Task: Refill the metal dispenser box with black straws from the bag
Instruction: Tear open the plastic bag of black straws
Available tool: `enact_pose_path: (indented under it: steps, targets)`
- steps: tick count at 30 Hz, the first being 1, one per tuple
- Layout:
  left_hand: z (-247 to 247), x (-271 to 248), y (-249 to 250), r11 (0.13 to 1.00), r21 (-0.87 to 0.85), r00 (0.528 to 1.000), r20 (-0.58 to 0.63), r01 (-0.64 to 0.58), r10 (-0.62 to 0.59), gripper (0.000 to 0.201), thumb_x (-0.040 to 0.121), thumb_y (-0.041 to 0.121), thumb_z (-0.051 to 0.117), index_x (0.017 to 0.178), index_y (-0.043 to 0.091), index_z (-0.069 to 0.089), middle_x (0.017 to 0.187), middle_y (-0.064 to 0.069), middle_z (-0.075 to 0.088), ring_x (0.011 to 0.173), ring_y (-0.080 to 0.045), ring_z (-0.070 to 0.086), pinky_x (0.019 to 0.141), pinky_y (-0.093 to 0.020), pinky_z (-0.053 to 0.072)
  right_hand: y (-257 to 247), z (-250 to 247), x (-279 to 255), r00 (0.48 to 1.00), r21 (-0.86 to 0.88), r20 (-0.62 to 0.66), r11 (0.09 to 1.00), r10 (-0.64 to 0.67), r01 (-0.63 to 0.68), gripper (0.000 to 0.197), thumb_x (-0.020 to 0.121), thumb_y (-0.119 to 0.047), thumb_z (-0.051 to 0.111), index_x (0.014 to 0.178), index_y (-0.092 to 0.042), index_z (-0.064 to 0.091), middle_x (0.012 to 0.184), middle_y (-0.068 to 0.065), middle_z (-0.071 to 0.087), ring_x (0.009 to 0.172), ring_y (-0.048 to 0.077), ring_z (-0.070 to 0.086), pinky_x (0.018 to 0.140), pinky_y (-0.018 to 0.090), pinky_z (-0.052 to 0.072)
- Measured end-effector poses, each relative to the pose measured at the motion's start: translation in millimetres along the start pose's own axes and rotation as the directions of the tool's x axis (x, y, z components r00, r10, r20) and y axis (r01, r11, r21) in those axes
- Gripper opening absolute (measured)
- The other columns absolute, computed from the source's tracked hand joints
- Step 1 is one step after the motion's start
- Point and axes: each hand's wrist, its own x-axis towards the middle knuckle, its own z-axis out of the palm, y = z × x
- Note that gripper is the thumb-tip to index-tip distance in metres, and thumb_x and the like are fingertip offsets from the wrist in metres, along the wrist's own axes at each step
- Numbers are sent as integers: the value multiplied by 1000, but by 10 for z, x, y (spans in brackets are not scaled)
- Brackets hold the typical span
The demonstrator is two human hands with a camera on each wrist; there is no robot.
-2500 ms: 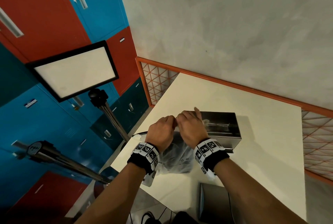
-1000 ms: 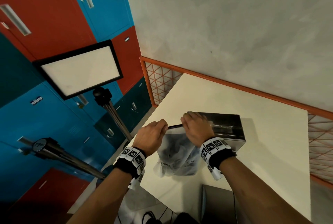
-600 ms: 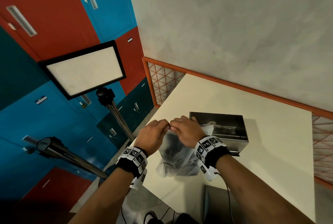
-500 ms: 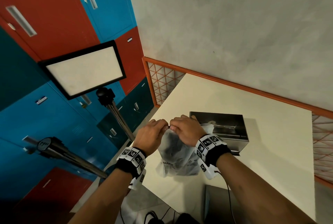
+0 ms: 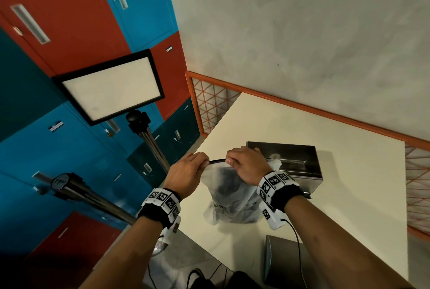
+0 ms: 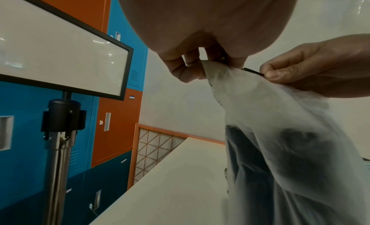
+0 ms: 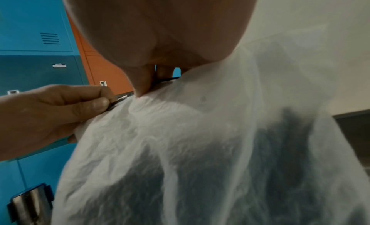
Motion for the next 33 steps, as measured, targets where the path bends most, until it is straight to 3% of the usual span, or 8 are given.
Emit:
enact_pose_path:
  steps: [7, 14, 18, 22, 27, 33]
  targets:
    - [-14, -33, -45, 999, -41, 1000, 16, 14, -14, 21, 107, 36, 37, 107, 27, 56, 100, 10, 61, 92, -11, 51, 72, -33, 49, 40, -13, -16, 1000, 19, 4, 1000, 24, -24, 22, 101, -34, 41, 84, -24, 51, 87, -9, 60, 90, 20, 52, 85, 42, 37]
    - [-54, -9, -55, 999, -30, 999, 26, -42, 43, 37, 106, 41, 27, 106, 22, 59, 103, 10, 61, 89, -11, 42, 72, -26, 39, 40, -28, -22, 1000, 25, 2, 999, 27, -27, 21, 102, -34, 40, 86, -25, 51, 90, -9, 61, 90, 19, 51, 85, 41, 35]
    - [-48, -16, -58, 999, -42, 999, 27, -19, 20, 28, 108, 35, 34, 109, 22, 58, 104, 7, 60, 91, -13, 48, 74, -31, 46, 47, -18, -17, 999, 45, 2, 998, 32, -32, 21, 102, -33, 41, 86, -24, 52, 85, -12, 57, 89, 19, 51, 87, 43, 37]
    - [8, -2, -80, 984, -168, 999, 19, 53, -50, 17, 108, 34, 39, 109, 26, 54, 105, 7, 59, 89, -15, 55, 78, -33, 48, 29, -19, 9, 998, 94, 0, 994, 57, -57, 20, 101, -30, 42, 82, -25, 48, 83, -11, 56, 87, 20, 52, 89, 46, 40]
    - [67, 62, -6, 967, -245, 993, -108, -74, 48, 12, 104, 20, 53, 107, 15, 64, 100, 3, 64, 87, -17, 59, 77, -38, 53, -84, 15, 73, 1000, 76, 5, 997, 2, -2, 14, 100, -36, 45, 98, -25, 54, 100, -6, 64, 98, 19, 55, 90, 43, 39]
    - [55, 116, 75, 961, -237, 981, -166, -143, 105, 15, 100, 19, 58, 100, 10, 69, 94, 0, 67, 84, -18, 61, 74, -38, 53, -178, 95, 182, 996, 69, -11, 994, -84, 84, 18, 100, -31, 45, 93, -21, 57, 92, -4, 63, 89, 18, 52, 81, 42, 45]
